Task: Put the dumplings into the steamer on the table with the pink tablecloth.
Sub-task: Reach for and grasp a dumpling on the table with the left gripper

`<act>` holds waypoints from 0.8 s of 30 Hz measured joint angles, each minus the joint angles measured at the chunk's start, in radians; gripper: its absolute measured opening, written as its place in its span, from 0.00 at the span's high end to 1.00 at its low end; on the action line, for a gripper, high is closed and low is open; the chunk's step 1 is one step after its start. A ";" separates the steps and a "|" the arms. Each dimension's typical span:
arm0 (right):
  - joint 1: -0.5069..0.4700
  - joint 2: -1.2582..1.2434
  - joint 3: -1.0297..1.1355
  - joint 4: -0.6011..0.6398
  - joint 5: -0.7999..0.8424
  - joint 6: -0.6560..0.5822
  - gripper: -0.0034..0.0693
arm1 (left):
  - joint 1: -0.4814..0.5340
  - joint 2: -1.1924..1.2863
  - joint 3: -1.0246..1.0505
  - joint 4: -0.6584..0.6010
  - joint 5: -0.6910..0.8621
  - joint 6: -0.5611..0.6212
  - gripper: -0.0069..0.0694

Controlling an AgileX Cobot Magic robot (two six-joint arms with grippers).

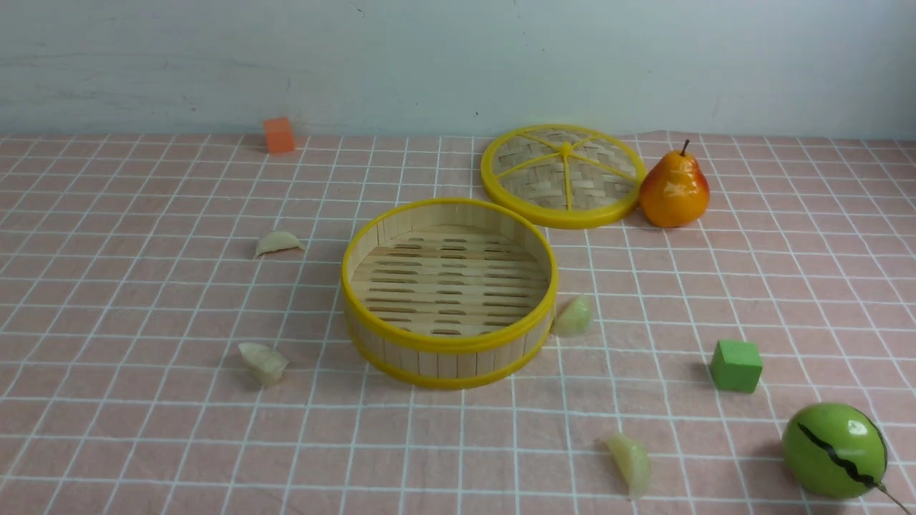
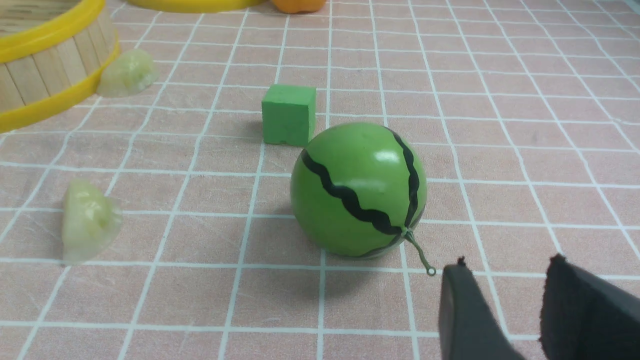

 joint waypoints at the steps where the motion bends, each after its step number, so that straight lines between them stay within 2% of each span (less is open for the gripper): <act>1: 0.000 0.000 0.000 0.000 0.000 0.000 0.62 | 0.000 0.000 0.000 0.000 0.000 0.000 0.63; 24: 0.000 0.000 0.000 0.000 0.000 0.000 0.62 | 0.000 0.000 0.000 0.000 0.000 0.000 0.62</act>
